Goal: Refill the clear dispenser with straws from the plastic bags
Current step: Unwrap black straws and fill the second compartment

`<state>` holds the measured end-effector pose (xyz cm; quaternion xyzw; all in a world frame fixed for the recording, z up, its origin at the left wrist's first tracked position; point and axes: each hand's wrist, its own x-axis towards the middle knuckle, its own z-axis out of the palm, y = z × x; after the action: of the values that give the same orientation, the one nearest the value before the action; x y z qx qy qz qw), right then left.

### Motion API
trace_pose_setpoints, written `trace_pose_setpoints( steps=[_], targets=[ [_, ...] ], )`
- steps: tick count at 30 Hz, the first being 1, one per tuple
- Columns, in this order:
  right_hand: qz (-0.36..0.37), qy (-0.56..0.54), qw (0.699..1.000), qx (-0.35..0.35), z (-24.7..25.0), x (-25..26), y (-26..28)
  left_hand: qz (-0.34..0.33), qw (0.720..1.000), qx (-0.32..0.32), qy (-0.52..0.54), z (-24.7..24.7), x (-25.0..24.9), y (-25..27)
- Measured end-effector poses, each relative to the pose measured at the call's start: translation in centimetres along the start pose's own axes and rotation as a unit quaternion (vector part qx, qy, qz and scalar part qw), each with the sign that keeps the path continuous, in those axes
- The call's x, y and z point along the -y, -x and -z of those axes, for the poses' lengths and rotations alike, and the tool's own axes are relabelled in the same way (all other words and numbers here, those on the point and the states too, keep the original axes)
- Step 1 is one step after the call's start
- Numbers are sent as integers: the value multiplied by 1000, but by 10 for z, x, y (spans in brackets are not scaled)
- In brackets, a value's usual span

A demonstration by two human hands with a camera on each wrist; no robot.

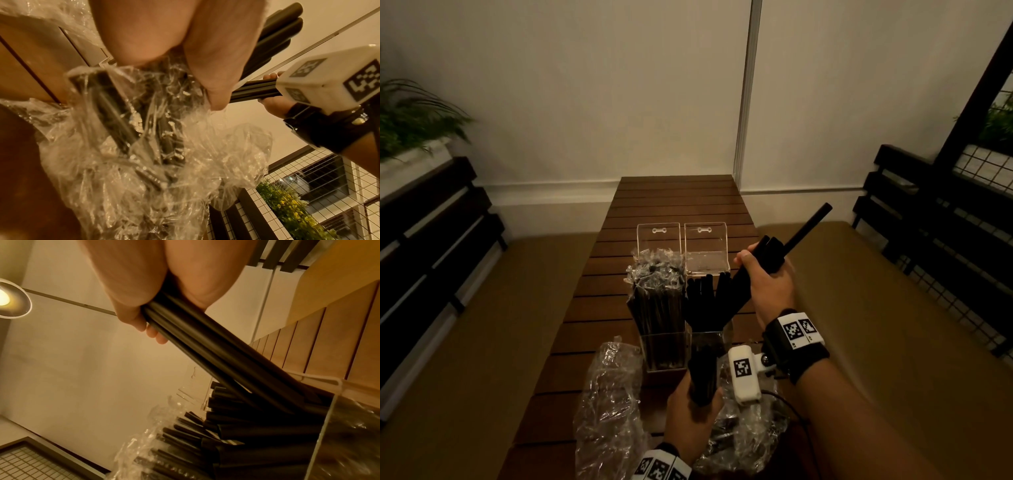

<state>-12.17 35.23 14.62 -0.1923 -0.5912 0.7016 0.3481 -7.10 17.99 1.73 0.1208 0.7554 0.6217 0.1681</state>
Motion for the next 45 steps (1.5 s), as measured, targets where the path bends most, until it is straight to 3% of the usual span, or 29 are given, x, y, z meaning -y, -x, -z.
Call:
trace_pose_setpoints(
  steps=[8, 14, 20, 25, 38, 45],
  targets=[
    [-11, 97, 994, 48, -4, -24, 2, 13, 1000, -4, -2, -1, -1, -2],
    [48, 221, 967, 120, -12, -34, 4, 10, 1000, -8, -3, -2, -12, 1],
    [90, 274, 951, 112, -10, -37, 8, 6, 1000, -11, -1, -2, -17, 3],
    [86, 291, 948, 91, -9, -49, 3, 1, 1000, -3, 3, 0, -19, 3],
    [15, 169, 983, 64, -17, -37, -9, -10, 1000, -5, -11, 2, -18, 2],
    [39, 238, 961, 136, -9, -56, 2, -21, 999, -8, -29, 2, -12, 1]
  ],
)
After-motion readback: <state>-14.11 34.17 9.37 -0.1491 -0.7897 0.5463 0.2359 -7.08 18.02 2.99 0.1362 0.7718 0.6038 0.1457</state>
